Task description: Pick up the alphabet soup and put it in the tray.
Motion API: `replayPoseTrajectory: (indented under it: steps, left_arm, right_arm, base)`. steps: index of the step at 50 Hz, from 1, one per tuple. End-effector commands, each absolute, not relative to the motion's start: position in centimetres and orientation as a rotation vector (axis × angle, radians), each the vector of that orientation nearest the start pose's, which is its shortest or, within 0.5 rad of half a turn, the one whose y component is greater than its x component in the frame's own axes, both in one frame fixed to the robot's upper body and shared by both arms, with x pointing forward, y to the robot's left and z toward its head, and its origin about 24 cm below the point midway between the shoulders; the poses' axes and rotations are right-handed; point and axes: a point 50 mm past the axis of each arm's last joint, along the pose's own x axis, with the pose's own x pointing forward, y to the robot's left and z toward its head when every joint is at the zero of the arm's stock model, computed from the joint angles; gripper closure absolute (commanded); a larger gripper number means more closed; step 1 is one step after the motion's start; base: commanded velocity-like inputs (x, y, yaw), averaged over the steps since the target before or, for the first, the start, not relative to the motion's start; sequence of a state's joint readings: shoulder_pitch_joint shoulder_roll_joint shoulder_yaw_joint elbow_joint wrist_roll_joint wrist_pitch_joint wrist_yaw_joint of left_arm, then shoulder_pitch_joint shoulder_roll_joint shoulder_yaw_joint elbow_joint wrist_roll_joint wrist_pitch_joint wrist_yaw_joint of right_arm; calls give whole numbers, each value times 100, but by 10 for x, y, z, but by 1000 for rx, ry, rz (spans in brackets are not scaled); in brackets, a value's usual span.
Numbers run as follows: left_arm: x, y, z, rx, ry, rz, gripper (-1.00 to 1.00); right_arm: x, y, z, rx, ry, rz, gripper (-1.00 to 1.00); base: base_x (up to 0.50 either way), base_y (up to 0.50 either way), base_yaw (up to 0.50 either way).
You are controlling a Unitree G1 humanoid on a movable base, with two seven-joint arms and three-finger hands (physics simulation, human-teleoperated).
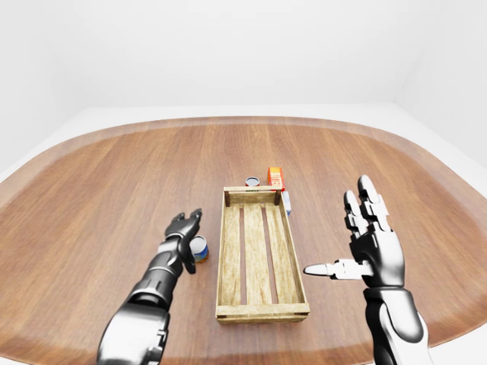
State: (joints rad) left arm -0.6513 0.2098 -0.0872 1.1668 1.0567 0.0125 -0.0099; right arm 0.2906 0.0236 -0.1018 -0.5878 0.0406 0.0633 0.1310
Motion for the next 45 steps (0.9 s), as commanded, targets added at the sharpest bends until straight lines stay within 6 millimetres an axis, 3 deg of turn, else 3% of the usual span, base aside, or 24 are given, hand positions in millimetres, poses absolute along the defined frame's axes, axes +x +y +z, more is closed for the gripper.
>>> replayPoseTrajectory:
  steps: [1,45]
  left_arm:
    - [333,182,-24,1336,490,-331,-100]
    - [320,174,-42,1312,521,-370,-100]
  right_arm:
    - [188,-179,111,-13,-247,-40,-100]
    - [188,-177,110,-14,-248,-35,-100]
  base:
    - [0,0,0]
    - [0,0,0]
